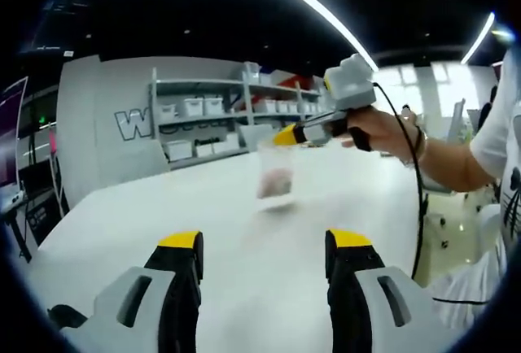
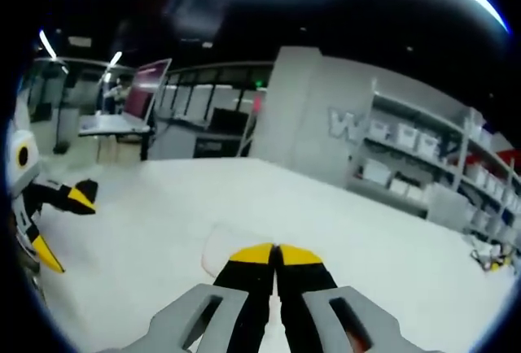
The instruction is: Open the resealable bag by pulling the two sides of the seal apart until the entire bag opening is separated and visibly accessible.
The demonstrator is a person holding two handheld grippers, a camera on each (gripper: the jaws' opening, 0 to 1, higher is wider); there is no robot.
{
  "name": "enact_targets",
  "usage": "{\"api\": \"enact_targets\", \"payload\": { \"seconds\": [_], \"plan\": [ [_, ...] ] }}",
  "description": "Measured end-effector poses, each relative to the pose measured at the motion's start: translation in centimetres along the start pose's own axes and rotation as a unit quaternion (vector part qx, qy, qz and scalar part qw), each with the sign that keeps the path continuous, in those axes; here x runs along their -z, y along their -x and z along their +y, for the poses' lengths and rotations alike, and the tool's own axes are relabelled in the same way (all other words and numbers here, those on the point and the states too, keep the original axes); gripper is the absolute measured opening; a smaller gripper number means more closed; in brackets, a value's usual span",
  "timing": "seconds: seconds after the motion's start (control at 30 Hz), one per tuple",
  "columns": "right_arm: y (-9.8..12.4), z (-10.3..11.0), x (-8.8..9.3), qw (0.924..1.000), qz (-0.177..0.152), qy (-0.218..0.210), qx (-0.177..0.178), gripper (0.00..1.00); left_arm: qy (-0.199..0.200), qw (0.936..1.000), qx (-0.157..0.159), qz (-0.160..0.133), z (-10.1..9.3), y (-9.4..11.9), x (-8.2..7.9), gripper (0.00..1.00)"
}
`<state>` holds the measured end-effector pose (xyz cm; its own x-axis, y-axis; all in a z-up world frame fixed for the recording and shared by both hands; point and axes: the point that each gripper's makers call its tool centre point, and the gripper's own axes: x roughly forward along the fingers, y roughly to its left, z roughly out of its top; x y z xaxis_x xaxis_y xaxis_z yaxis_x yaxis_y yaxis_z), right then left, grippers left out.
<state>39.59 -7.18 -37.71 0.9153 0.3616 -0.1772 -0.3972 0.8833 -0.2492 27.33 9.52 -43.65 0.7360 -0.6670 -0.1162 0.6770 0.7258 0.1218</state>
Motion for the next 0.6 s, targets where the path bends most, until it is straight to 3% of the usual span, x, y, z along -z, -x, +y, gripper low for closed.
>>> {"api": "enact_targets", "payload": {
  "seconds": [0.6],
  "plan": [
    [-1.2, -0.2, -0.5, 0.9999, 0.009, -0.007, -0.002, 0.0, 0.001, 1.0, -0.002, -0.001, -0.2, 0.4, -0.2, 0.61]
  ]
}}
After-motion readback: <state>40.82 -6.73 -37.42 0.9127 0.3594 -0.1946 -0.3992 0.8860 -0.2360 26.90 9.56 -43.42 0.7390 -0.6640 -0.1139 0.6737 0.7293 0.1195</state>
